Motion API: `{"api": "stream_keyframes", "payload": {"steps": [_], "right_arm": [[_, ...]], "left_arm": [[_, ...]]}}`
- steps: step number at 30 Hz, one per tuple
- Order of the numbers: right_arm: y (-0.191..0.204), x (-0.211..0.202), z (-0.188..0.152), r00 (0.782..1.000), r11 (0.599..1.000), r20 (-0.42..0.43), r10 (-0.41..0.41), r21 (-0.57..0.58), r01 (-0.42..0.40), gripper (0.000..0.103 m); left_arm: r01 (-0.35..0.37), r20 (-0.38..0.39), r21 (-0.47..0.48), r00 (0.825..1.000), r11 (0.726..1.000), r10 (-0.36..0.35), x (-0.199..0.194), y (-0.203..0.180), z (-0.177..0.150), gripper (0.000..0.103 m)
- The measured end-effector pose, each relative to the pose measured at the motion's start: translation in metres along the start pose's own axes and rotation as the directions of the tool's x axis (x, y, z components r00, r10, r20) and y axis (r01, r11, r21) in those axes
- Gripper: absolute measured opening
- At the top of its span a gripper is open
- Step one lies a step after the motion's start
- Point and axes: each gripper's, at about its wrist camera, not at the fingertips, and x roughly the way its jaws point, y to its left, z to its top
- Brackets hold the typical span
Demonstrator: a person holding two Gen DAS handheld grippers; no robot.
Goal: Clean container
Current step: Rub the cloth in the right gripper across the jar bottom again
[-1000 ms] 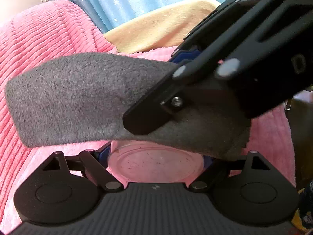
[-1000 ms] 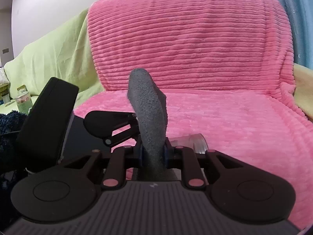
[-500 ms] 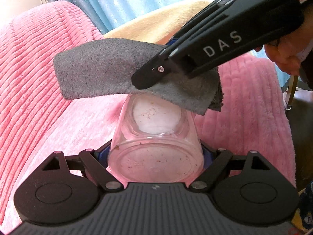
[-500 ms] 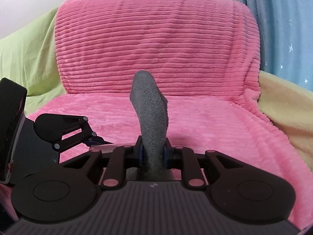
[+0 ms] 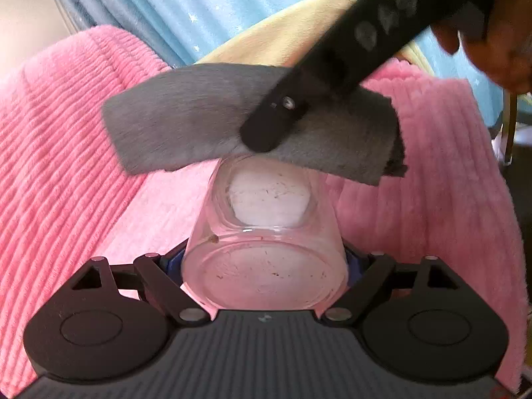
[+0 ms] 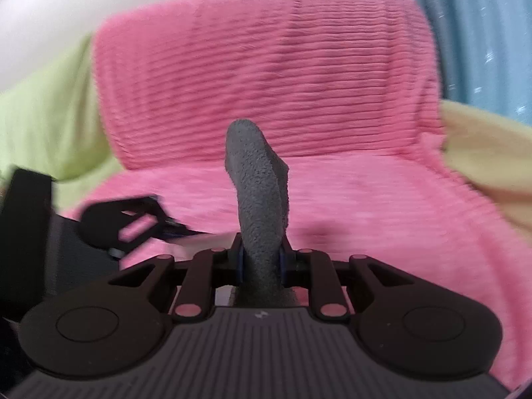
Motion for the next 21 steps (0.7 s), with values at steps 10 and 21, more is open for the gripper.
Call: {"api": "stream_keyframes", "payload": {"steps": [10, 21], "right_arm": [[0.019, 0.014, -0.006, 0.989, 0.987, -0.019, 0.145, -0.065, -0.146, 0.016], [-0.004, 0.016, -0.005, 0.997, 0.996, 0.015, -0.080, -0.035, 0.080, 0.015]], "left_arm": [[0.053, -0.027, -0.079, 0.998, 0.995, -0.055, 0.016, 0.025, 0.002, 0.086], [0.048, -0.025, -0.085, 0.998, 0.995, -0.051, 0.007, 0.028, -0.010, 0.085]]}}
